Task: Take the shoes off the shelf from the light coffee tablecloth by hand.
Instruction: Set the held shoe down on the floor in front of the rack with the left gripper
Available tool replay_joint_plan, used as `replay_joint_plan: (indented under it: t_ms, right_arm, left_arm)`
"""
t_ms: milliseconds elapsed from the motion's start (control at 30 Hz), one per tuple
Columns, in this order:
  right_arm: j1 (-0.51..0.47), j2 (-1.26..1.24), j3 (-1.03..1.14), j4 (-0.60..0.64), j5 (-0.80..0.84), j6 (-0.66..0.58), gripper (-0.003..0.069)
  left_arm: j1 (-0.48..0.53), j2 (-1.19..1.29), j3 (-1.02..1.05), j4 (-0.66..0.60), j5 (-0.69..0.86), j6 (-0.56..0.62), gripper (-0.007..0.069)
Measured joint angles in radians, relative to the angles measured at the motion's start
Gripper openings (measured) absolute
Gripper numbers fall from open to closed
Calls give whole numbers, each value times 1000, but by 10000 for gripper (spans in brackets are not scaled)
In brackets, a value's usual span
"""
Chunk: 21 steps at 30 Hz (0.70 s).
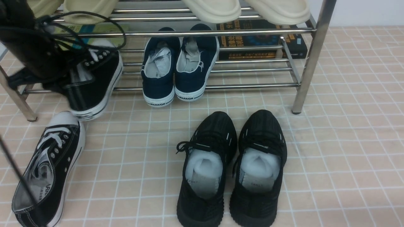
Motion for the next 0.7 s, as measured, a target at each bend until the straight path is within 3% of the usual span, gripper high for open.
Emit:
replay_joint_plan:
  t_ms: [167, 433, 700]
  right_arm:
    - [0, 0, 0, 0, 0, 0, 240]
    - [0, 0, 0, 0, 0, 0, 240]
    - [0, 0, 0, 0, 0, 0, 240]
  left_arm:
    - [0, -133, 1, 11, 154, 20, 17]
    - [0, -296, 82, 0, 154, 25, 19]
    - [0, -486, 363, -40, 153, 10, 19]
